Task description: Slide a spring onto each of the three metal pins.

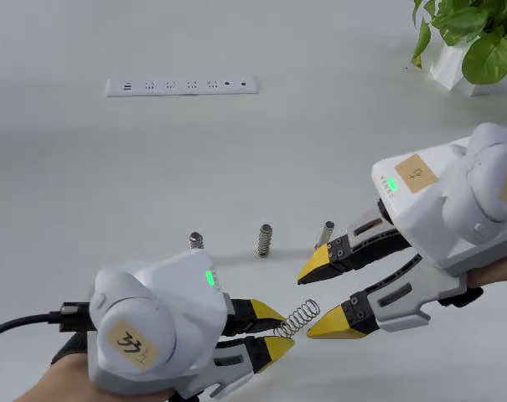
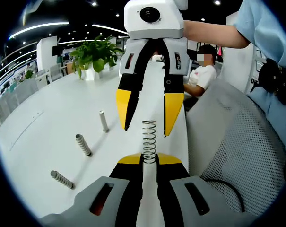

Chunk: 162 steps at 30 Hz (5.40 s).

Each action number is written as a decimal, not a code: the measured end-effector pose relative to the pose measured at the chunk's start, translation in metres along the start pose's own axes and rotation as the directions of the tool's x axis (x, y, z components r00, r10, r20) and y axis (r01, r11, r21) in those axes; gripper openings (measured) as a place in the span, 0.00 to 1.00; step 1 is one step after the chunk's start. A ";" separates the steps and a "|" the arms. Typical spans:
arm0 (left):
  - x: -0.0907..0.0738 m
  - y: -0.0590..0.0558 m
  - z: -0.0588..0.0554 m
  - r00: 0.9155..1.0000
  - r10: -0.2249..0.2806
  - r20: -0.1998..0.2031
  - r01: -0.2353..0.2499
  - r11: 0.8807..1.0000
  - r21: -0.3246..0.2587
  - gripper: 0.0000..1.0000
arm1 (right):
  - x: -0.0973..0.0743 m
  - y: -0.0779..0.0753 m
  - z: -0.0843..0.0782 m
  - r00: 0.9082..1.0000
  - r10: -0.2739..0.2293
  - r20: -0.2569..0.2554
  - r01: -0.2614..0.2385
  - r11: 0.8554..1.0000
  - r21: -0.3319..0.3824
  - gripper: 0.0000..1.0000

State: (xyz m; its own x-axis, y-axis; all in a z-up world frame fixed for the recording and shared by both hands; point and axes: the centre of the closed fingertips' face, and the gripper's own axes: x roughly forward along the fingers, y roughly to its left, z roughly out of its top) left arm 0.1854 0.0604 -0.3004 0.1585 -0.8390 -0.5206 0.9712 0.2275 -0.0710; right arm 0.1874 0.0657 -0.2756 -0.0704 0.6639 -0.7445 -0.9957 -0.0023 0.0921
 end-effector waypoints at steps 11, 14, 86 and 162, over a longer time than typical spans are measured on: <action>0.004 0.000 0.010 0.999 0.005 0.038 -0.005 1.000 -0.006 0.06 | 0.002 0.004 -0.005 0.996 0.065 -0.060 -0.068 0.997 -0.044 0.12; 0.004 0.000 0.012 0.999 0.004 0.045 -0.004 1.000 -0.008 0.06 | 0.002 0.006 -0.005 0.995 0.078 -0.065 -0.081 0.996 -0.044 0.13; -0.041 0.060 -0.036 0.922 0.385 0.044 -0.364 0.899 -0.245 0.96 | 0.001 -0.003 -0.030 0.983 0.080 -0.168 -0.090 0.994 -0.058 0.08; -0.057 0.063 -0.068 0.916 0.401 -0.020 -0.386 0.867 -0.315 0.96 | -0.030 -0.115 -0.064 0.856 -0.050 -0.515 -0.093 0.964 -0.248 0.08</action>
State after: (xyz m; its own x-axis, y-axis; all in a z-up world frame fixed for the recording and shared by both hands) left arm 0.2250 0.1565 -0.3327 0.5306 -0.6676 -0.5222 0.7250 0.6767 -0.1285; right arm 0.3004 -0.0022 -0.3060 -0.0409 0.1834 -0.9822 -0.9685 -0.2490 -0.0062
